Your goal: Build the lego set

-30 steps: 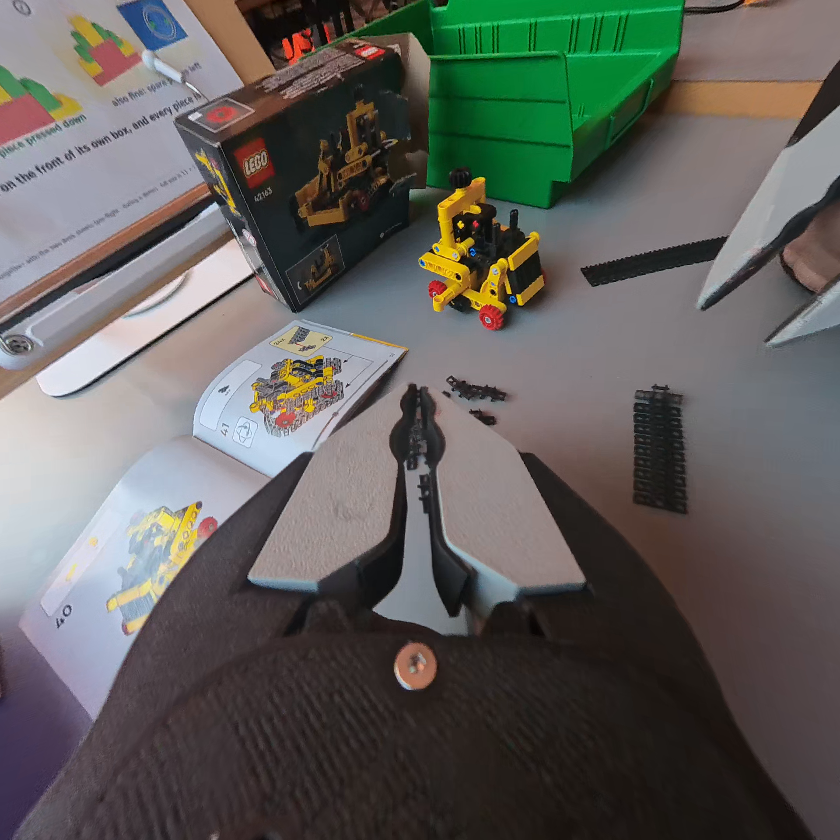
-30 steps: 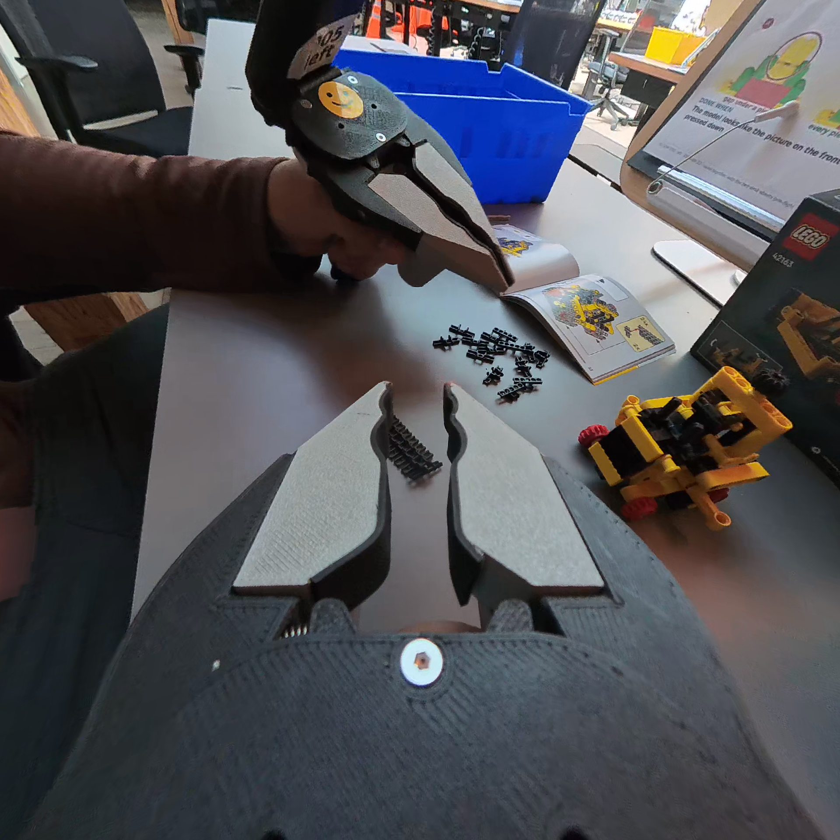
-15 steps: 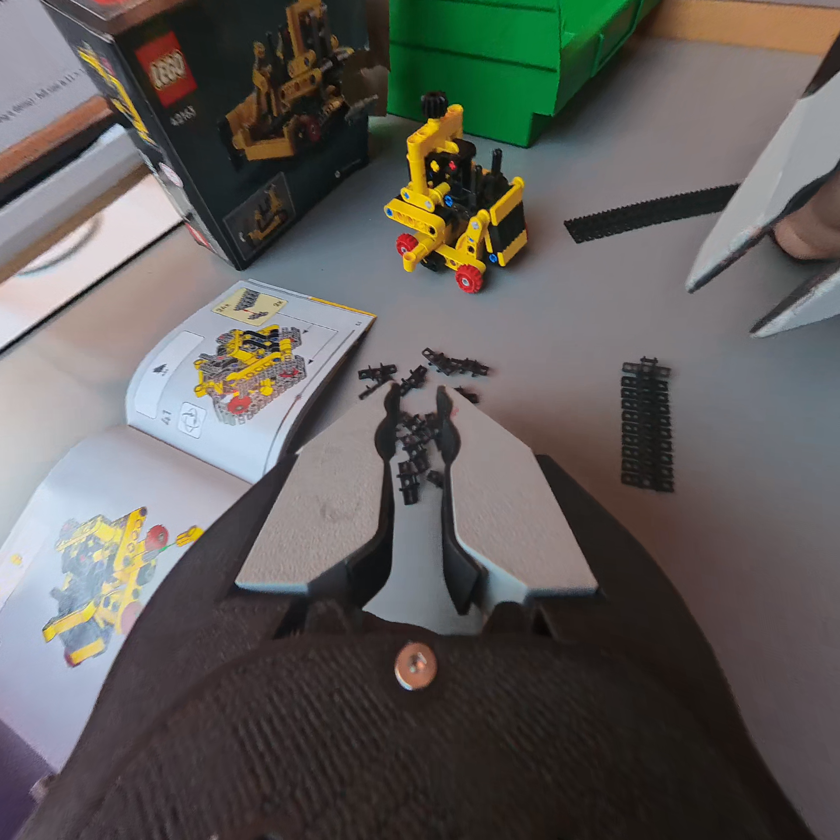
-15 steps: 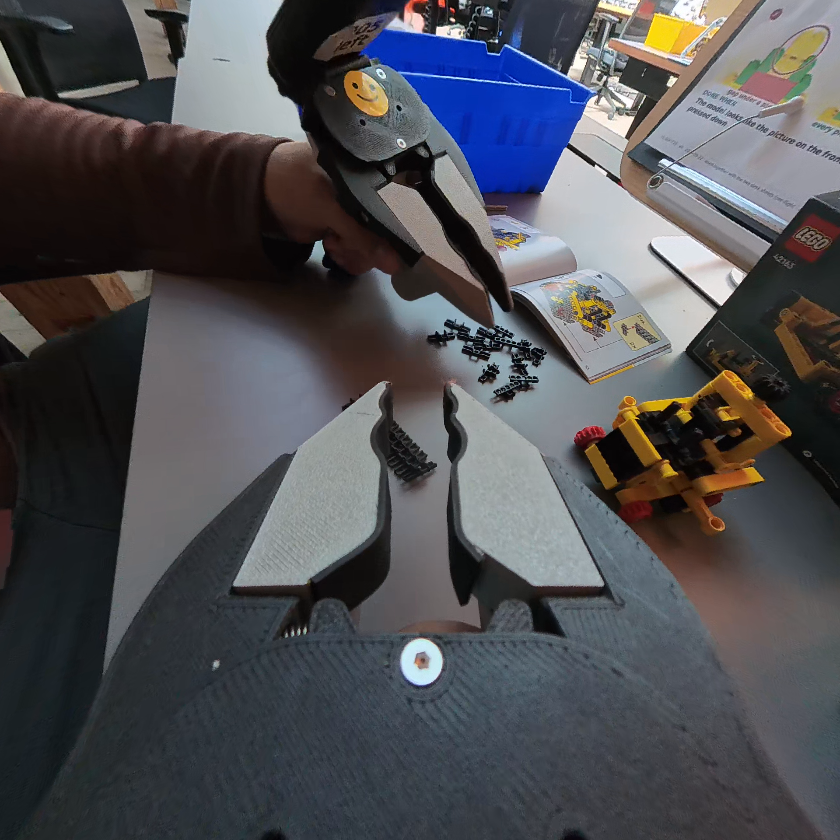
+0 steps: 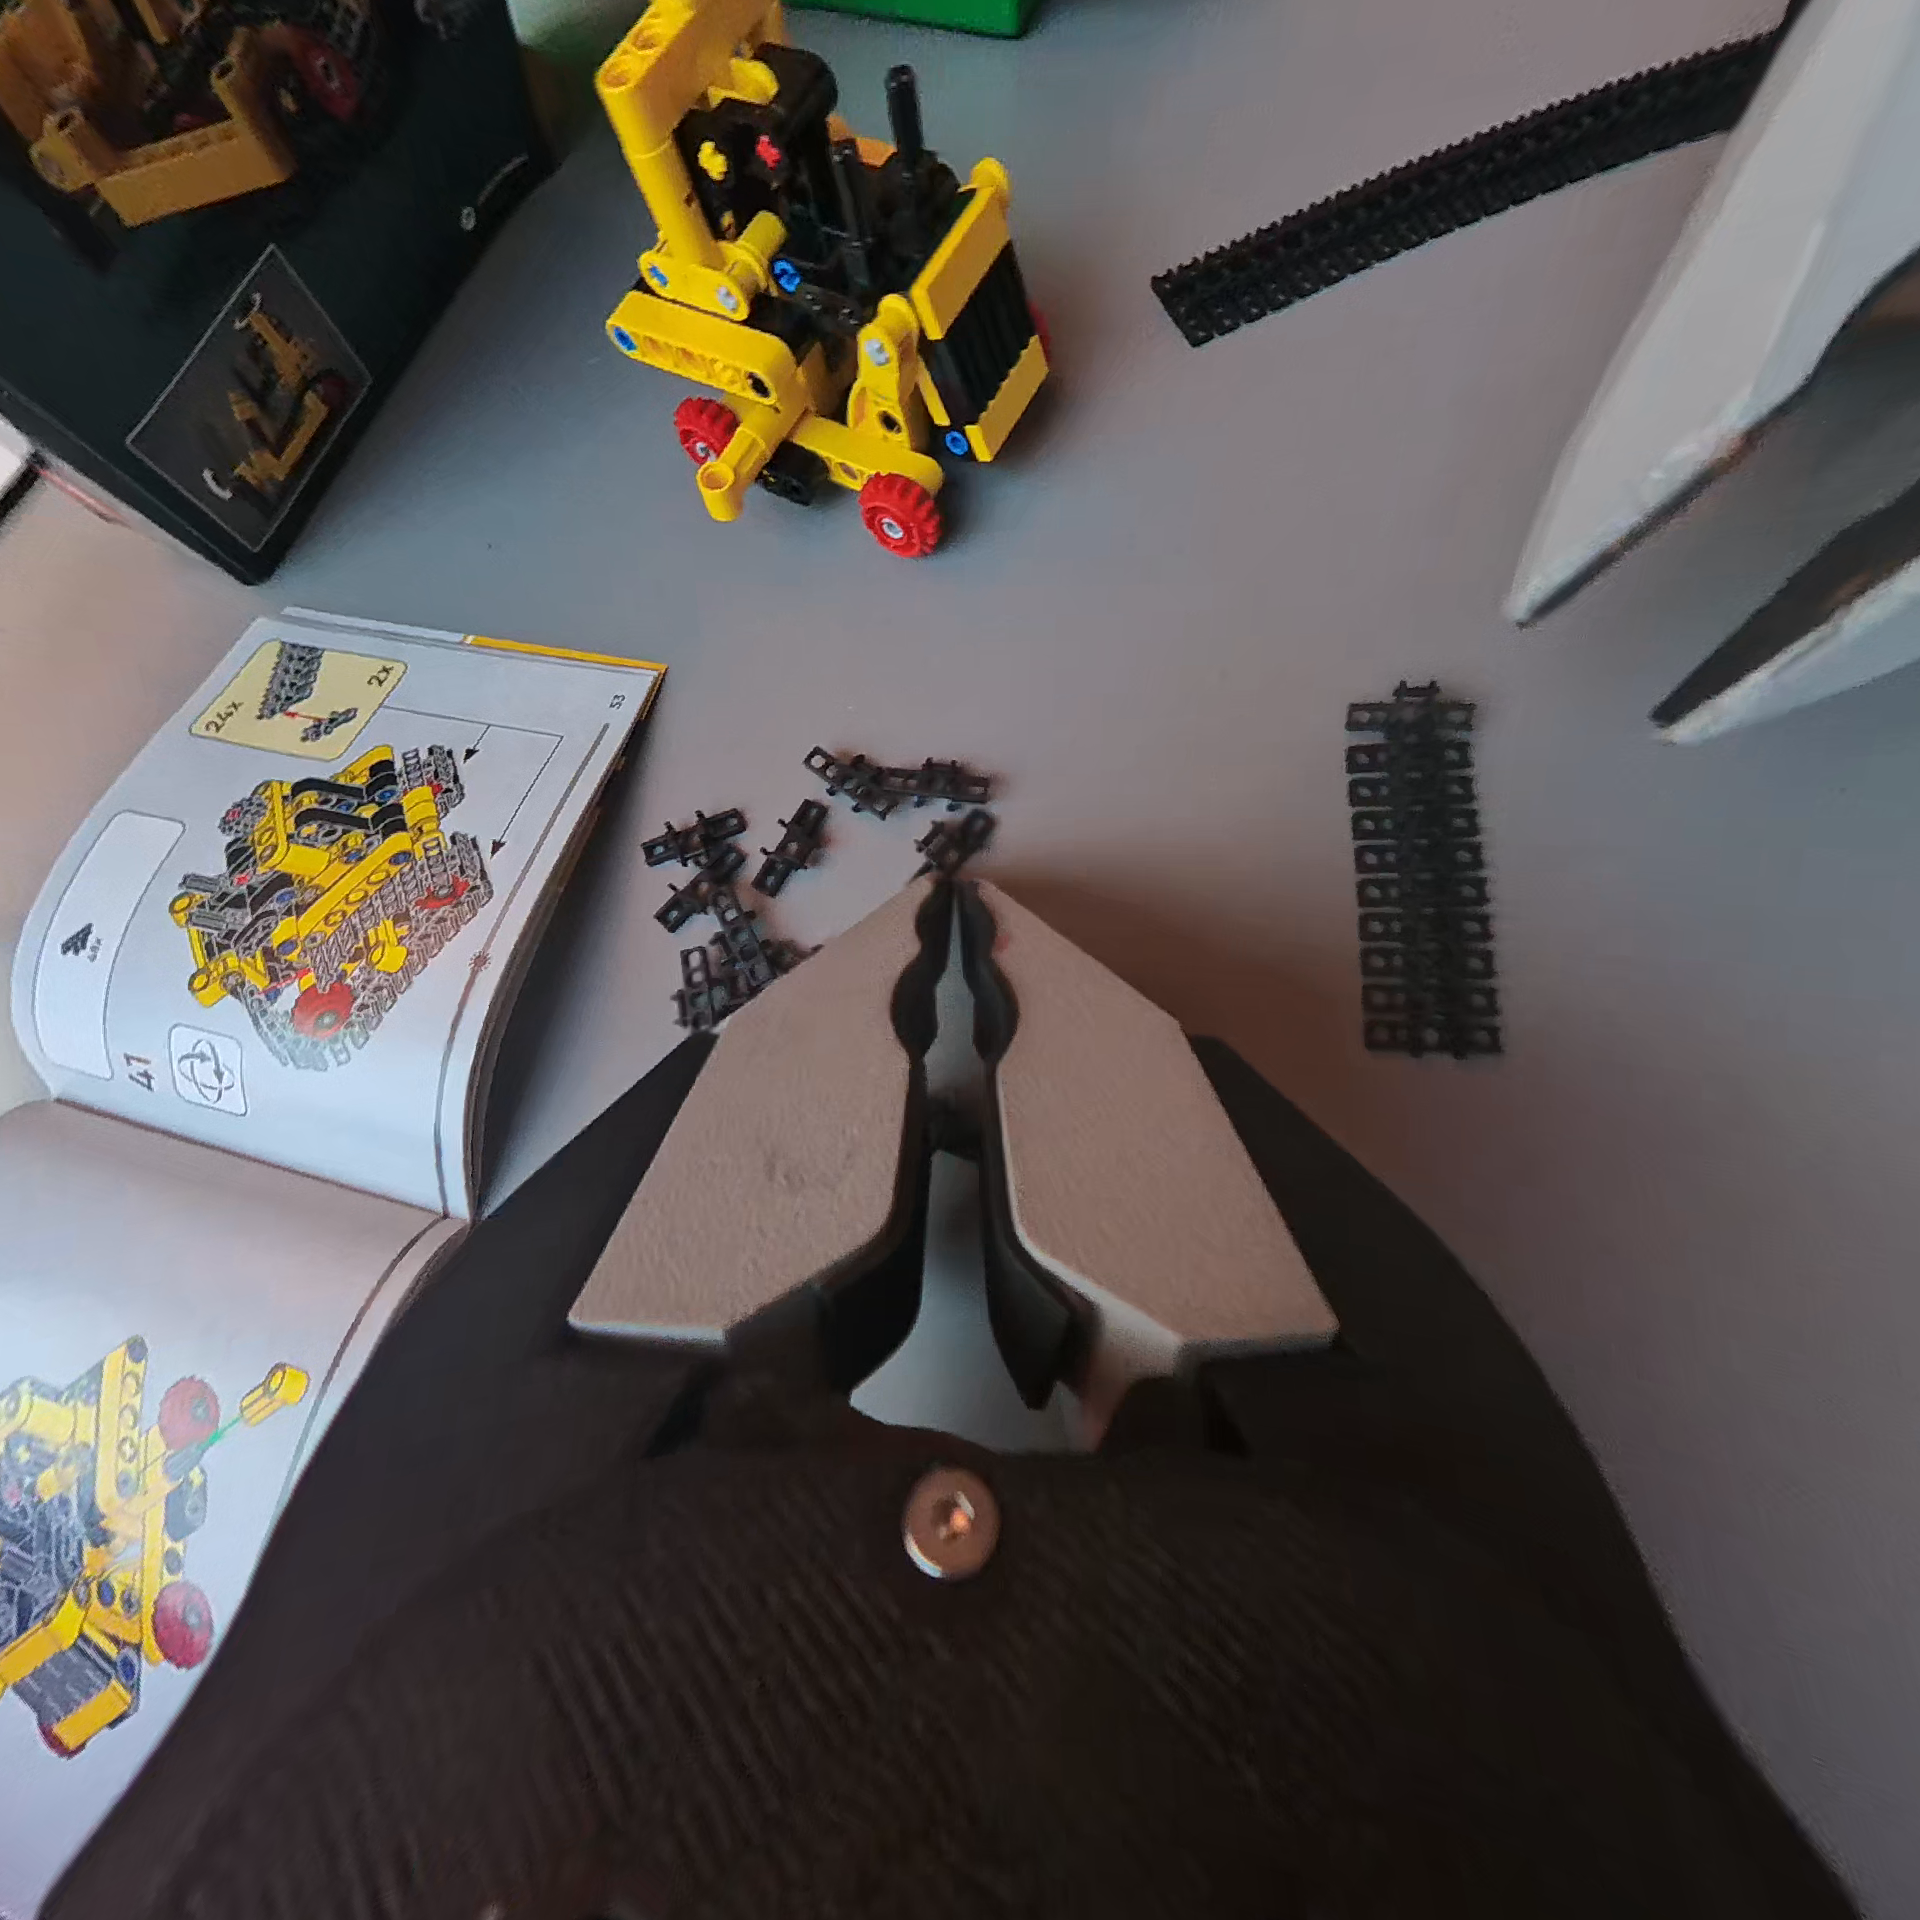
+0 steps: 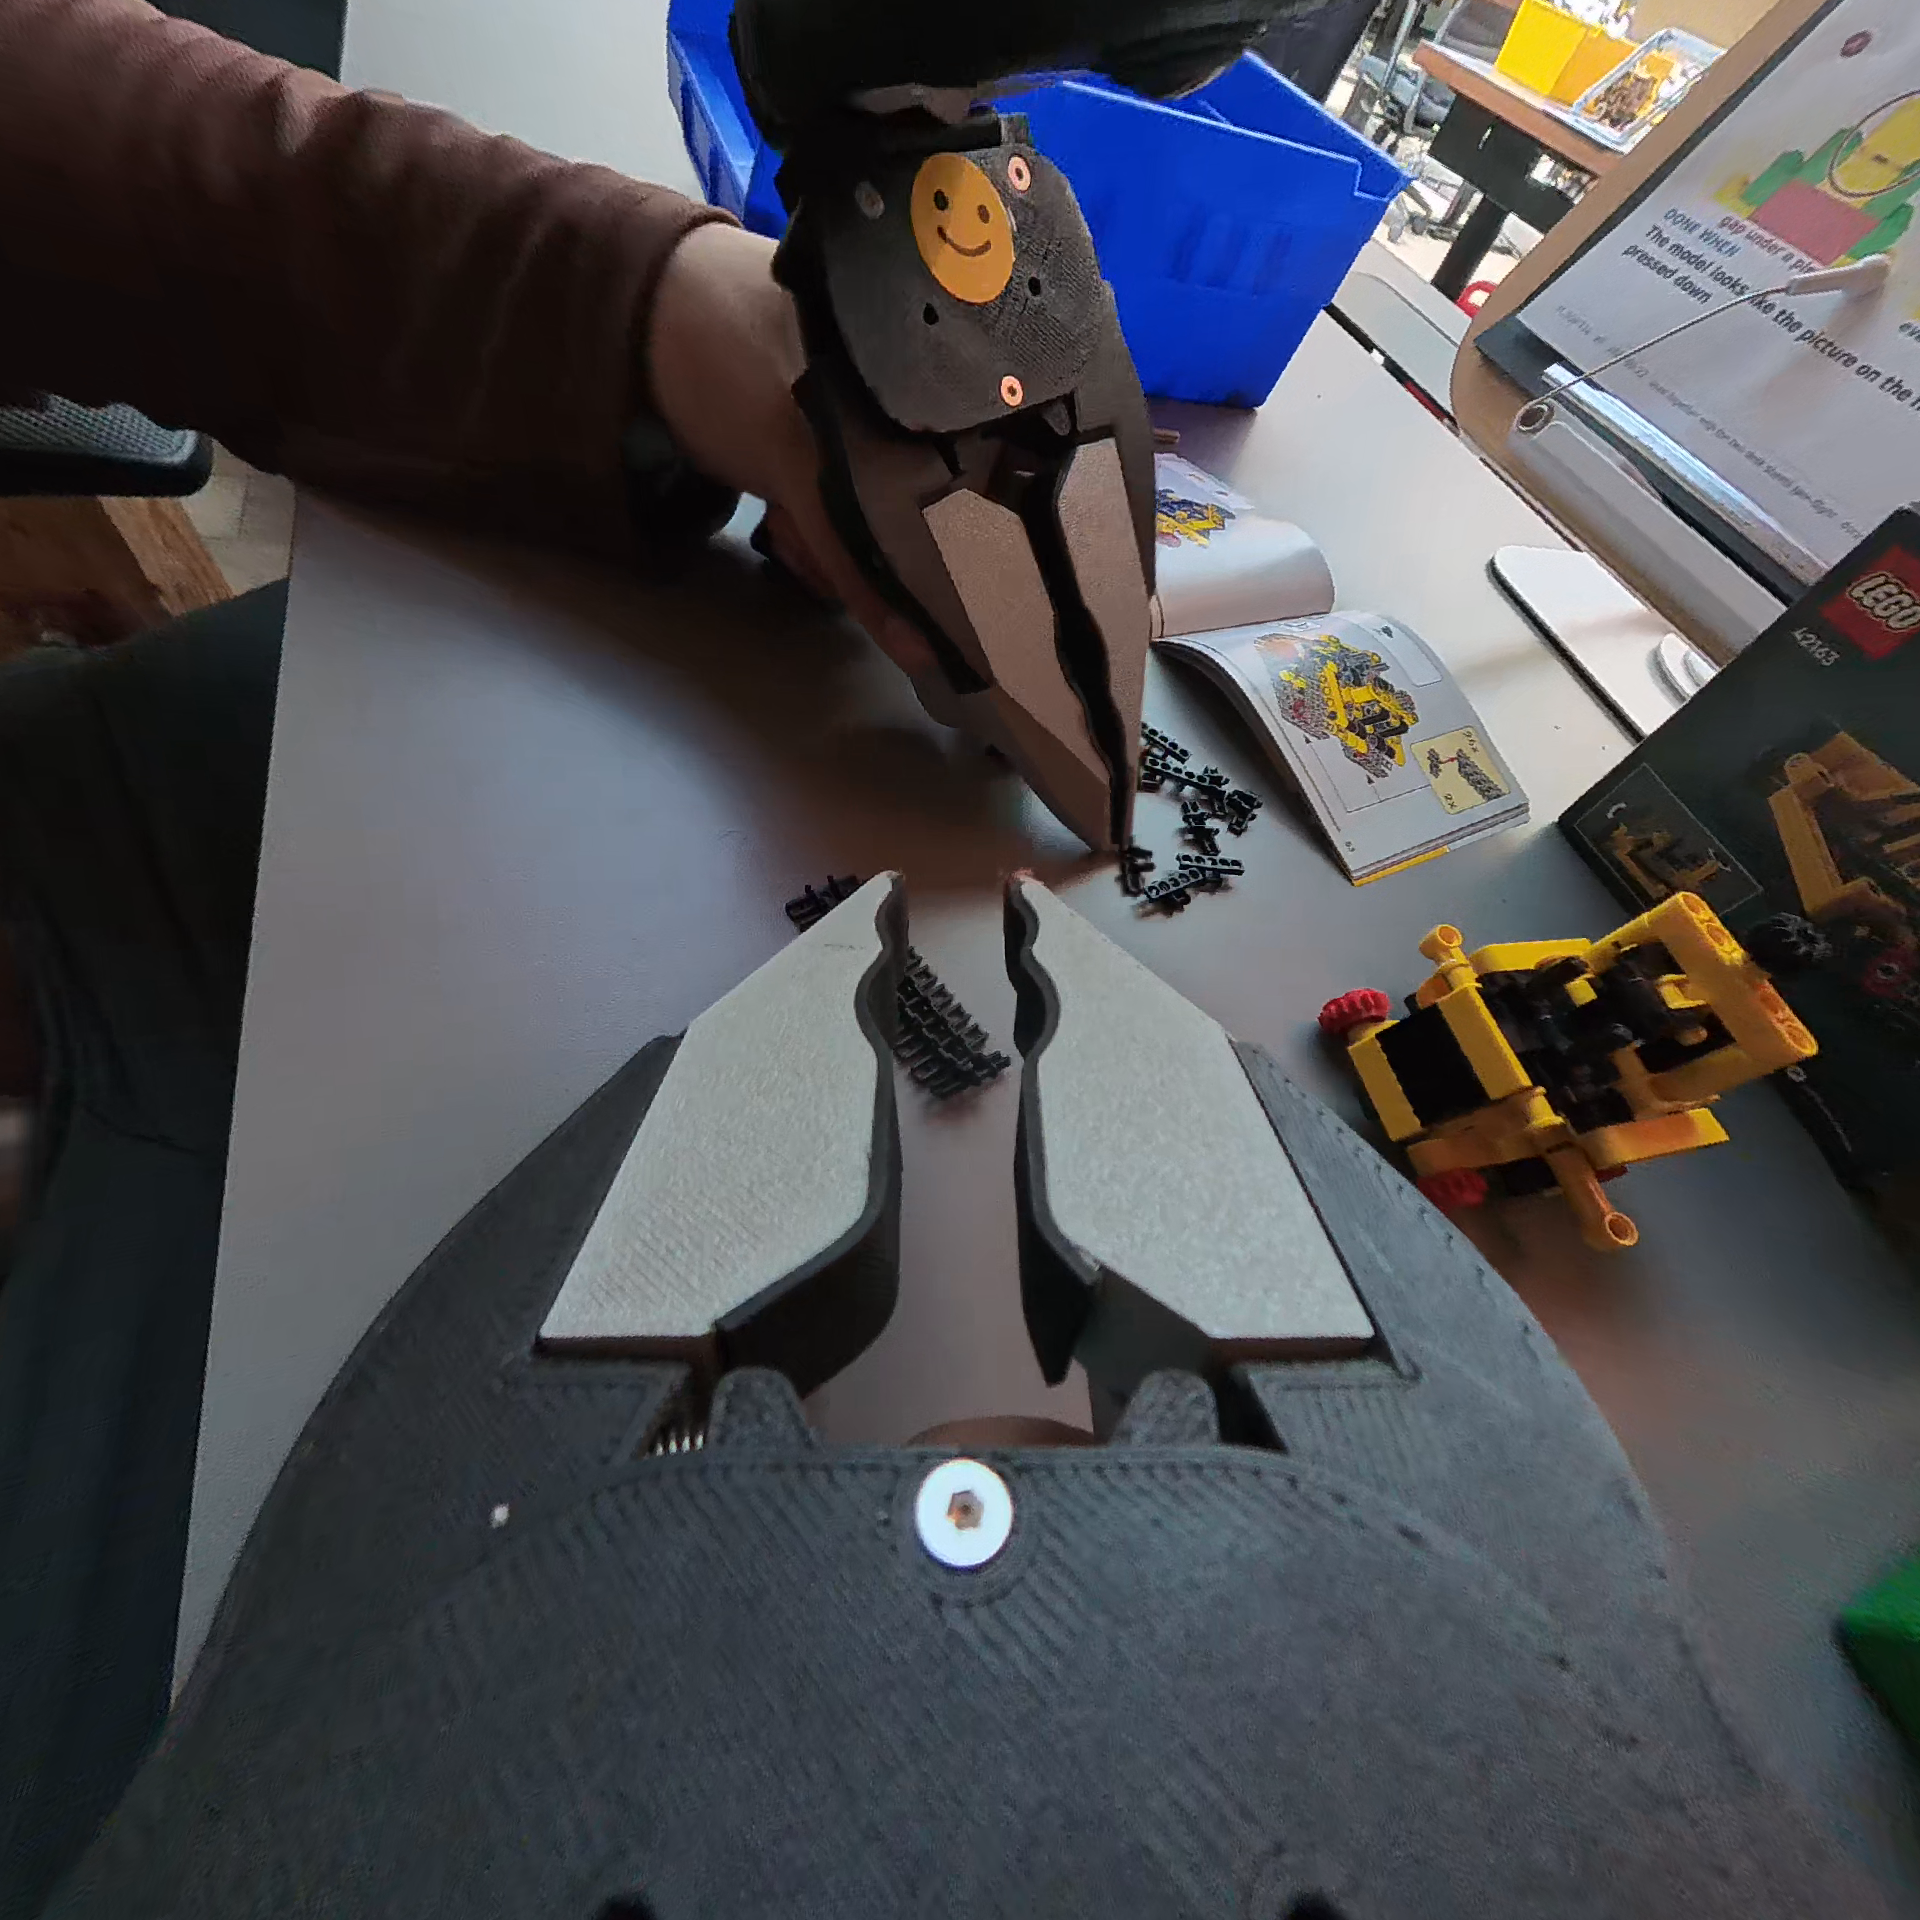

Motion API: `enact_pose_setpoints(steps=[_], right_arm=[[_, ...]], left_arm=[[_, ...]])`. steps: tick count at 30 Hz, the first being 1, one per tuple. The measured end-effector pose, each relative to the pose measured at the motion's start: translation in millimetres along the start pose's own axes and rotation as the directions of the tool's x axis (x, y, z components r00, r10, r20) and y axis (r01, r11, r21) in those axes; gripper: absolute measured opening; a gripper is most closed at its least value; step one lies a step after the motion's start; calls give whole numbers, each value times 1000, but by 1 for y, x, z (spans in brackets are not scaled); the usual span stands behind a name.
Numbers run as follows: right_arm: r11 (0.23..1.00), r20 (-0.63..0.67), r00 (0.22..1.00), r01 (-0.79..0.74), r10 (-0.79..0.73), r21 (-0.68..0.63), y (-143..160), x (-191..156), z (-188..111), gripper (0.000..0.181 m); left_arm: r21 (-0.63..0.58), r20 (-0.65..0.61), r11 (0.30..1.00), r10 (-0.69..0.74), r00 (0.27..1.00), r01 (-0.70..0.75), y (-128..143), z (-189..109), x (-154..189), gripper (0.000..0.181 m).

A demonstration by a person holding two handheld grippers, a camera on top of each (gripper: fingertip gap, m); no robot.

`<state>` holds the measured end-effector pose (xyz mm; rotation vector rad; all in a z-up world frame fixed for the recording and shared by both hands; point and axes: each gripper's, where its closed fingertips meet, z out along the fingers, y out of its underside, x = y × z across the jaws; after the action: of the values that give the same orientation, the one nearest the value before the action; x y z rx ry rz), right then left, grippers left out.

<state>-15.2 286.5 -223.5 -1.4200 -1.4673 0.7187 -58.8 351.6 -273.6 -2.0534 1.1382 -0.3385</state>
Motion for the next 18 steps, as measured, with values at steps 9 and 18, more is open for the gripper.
enact_pose_setpoints(steps=[9,18], right_arm=[[998,-64,996,-52,54,37,-1,15,-10,14],[990,-202,970,-138,137,10,12,45,-18,12]], left_arm=[[163,-23,983,-85,996,88,-26,-11,5,15],[151,32,984,-97,995,91,-24,-10,-1,18]])
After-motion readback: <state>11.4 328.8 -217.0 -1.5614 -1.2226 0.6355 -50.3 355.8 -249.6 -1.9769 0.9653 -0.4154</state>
